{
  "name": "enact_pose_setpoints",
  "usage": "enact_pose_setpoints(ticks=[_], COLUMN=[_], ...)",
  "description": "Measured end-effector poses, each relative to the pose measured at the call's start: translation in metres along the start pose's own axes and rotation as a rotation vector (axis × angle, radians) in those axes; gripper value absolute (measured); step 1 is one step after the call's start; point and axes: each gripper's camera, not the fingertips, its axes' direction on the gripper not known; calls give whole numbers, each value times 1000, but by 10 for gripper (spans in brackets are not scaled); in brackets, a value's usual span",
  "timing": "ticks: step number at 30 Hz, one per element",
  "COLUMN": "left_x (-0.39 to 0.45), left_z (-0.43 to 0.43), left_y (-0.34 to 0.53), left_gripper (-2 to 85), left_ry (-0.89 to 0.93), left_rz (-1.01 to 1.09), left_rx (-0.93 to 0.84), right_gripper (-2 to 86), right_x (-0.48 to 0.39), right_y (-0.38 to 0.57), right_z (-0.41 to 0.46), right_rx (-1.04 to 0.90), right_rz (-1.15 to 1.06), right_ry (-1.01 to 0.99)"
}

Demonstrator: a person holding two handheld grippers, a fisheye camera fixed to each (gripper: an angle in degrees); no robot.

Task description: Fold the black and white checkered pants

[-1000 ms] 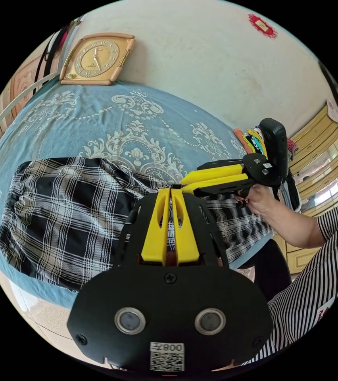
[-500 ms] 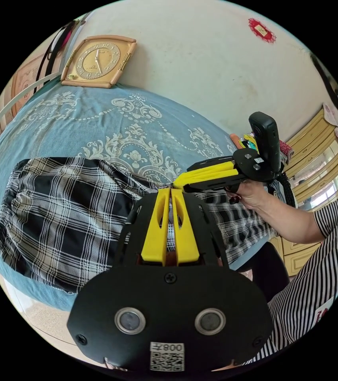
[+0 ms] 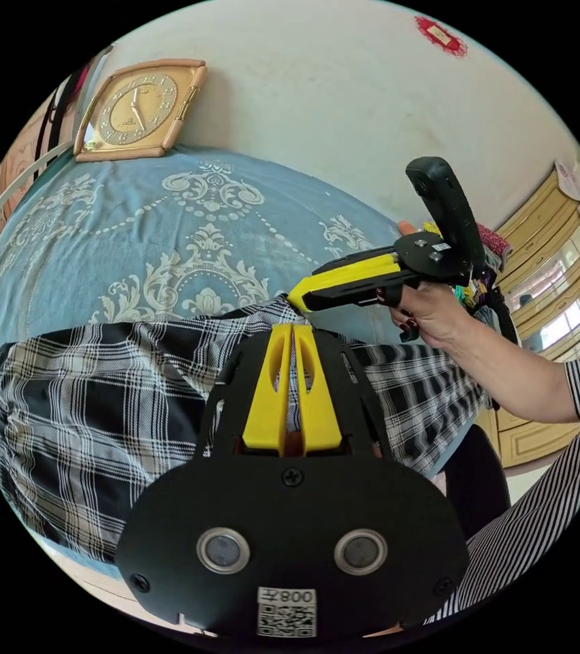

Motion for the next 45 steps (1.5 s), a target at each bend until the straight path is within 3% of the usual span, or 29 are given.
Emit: enact_pose_setpoints(ticks=[4, 7, 13, 19, 28, 36, 39, 45], left_x=[-1, 1, 3, 10, 5, -28, -33, -4], left_z=[16, 10, 25, 30, -18, -69, -54, -51], left_y=[-3, -2, -11, -7, 36, 130, 144, 142], left_gripper=[2, 3, 2, 2, 2, 2, 2, 1], left_ry=[-41, 6, -64, -81, -6, -427, -446, -488], left_rz=[-12, -17, 4, 16, -112, -386, -413, -388], left_rx=[-91, -50, -79, -86, 92, 39, -36, 37], right_gripper=[3, 2, 1, 1, 1, 1, 2, 1], right_x=[18, 21, -13, -53, -94, -176, -200, -224], right_y=[3, 15, 47, 74, 103, 141, 155, 176], right_z=[6, -6, -32, -30, -43, -71, -70, -114], right_rx=[-8, 45, 144, 90, 23, 0, -61, -62], right_rz=[96, 157, 167, 153, 169, 83, 62, 86], right_ry=[-82, -80, -79, -74, -42, -137, -126, -92])
